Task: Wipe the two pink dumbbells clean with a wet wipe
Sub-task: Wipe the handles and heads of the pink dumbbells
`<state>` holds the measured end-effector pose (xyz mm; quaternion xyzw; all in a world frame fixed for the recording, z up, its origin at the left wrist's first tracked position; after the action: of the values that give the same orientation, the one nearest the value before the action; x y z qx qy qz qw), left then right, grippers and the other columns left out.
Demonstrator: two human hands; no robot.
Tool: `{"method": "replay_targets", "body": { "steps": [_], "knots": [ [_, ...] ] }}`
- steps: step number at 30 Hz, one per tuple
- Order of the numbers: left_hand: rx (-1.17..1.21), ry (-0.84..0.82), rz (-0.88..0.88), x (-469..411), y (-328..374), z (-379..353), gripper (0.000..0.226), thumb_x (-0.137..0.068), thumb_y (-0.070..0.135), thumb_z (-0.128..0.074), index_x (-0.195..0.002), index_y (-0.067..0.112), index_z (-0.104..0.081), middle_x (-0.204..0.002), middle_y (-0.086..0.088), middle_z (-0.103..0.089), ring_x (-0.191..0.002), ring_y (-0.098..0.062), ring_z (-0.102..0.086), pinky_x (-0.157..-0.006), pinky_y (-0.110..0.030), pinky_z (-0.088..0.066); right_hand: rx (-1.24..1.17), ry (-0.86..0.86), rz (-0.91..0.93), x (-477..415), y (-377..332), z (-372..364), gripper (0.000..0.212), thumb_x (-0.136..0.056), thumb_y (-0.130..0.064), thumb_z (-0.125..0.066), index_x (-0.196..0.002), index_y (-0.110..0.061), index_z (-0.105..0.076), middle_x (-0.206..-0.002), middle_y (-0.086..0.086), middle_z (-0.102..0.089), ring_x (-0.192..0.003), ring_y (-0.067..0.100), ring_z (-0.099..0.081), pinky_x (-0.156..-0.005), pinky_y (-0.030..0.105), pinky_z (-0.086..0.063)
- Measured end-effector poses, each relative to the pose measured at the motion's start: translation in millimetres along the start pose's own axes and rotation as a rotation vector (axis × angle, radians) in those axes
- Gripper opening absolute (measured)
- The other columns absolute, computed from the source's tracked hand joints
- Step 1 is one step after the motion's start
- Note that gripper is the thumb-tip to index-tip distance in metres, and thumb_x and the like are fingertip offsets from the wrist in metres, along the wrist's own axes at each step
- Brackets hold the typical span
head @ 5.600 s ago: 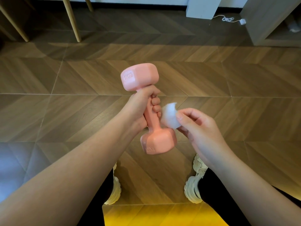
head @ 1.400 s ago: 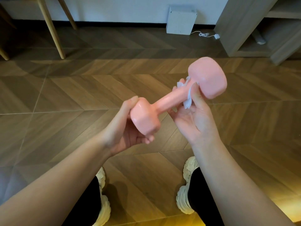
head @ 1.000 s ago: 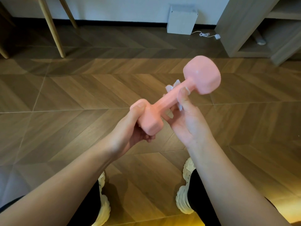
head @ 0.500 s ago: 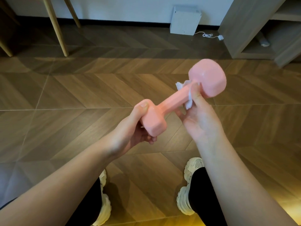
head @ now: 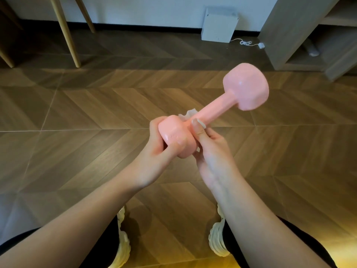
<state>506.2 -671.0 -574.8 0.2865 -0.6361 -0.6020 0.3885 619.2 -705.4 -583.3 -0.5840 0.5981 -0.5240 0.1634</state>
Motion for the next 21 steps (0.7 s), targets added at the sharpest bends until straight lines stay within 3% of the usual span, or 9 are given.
{"method": "replay_targets", "body": {
  "steps": [3,6,8,10,12,17,19,21],
  "knots": [
    [-0.141,-0.021,-0.068,-1,3,3,0.097,-0.065,0.051,-0.067,-0.142,0.004,-0.03,-0.133,-0.012,-0.055,-0.113,-0.017,-0.056,-0.099,-0.041,-0.047,0.055,0.03,0.014,0,2,3,0.037,-0.064,-0.041,-0.074,-0.099,-0.027,-0.077,-0.114,-0.002,-0.074,-0.117,0.018,-0.063,-0.102,0.038,-0.046],
    [-0.158,-0.016,-0.087,-1,-1,13,0.081,-0.071,0.049,-0.07,-0.139,0.02,-0.035,-0.133,-0.002,-0.056,-0.117,-0.022,-0.058,-0.094,-0.046,-0.052,0.04,0.079,0.033,-1,1,9,0.045,-0.058,-0.04,-0.077,-0.1,-0.025,-0.075,-0.113,-0.001,-0.074,-0.117,0.019,-0.062,-0.108,0.043,-0.042],
    [0.064,-0.057,-0.012,-5,-2,16,0.055,-0.087,0.046,-0.062,-0.134,0.024,-0.043,-0.123,-0.001,-0.063,-0.103,-0.027,-0.064,-0.081,-0.049,-0.056,0.009,0.085,0.06,-1,-3,10,0.048,-0.056,-0.038,-0.077,-0.1,-0.02,-0.075,-0.115,0.003,-0.073,-0.12,0.02,-0.062,-0.112,0.044,-0.04],
    [0.32,-0.121,0.187,-8,-9,14,0.054,-0.093,0.051,-0.049,-0.136,0.019,-0.049,-0.121,-0.016,-0.064,-0.096,-0.031,-0.065,-0.079,-0.048,-0.056,0.001,0.081,0.081,-2,-5,11,0.046,-0.057,-0.036,-0.076,-0.1,-0.018,-0.074,-0.115,0.005,-0.073,-0.12,0.021,-0.062,-0.112,0.043,-0.039],
    [0.422,-0.184,0.282,-7,-14,11,0.055,-0.092,0.051,-0.047,-0.135,0.018,-0.054,-0.128,-0.025,-0.06,-0.102,-0.036,-0.063,-0.082,-0.044,-0.057,0.014,0.075,0.083,-3,-5,9,0.04,-0.061,-0.034,-0.074,-0.099,-0.019,-0.074,-0.112,0.004,-0.074,-0.117,0.018,-0.063,-0.111,0.041,-0.041],
    [0.555,-0.225,0.241,-6,-11,5,0.049,-0.092,0.044,-0.049,-0.131,0.015,-0.059,-0.121,-0.02,-0.05,-0.102,-0.041,-0.038,-0.082,-0.041,-0.055,-0.066,-0.022,0.079,-2,-2,1,0.031,-0.064,-0.034,-0.075,-0.092,-0.024,-0.079,-0.112,0.001,-0.074,-0.114,0.016,-0.064,-0.101,0.034,-0.049],
    [0.582,-0.231,0.212,-6,-10,3,0.049,-0.094,0.044,-0.048,-0.132,0.014,-0.058,-0.123,-0.02,-0.051,-0.103,-0.039,-0.04,-0.081,-0.041,-0.053,-0.085,-0.049,0.085,-1,-3,-1,0.032,-0.065,-0.033,-0.075,-0.096,-0.024,-0.079,-0.112,-0.002,-0.074,-0.111,0.015,-0.065,-0.095,0.031,-0.052],
    [0.562,-0.193,0.134,-6,-9,5,0.053,-0.095,0.043,-0.049,-0.138,0.011,-0.051,-0.13,-0.017,-0.053,-0.108,-0.035,-0.048,-0.083,-0.039,-0.052,-0.105,-0.057,0.104,-1,-5,-1,0.039,-0.067,-0.031,-0.075,-0.104,-0.021,-0.076,-0.117,0.003,-0.072,-0.117,0.019,-0.063,-0.102,0.035,-0.049]
  ]
}}
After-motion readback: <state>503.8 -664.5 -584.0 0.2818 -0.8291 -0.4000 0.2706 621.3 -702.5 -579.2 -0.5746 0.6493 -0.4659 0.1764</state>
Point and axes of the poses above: each hand's wrist, its own x-axis away from the middle knuckle, its own z-axis out of the back of the hand, y = z × x, the point moved 6 cm from there along -x, towards the middle knuckle
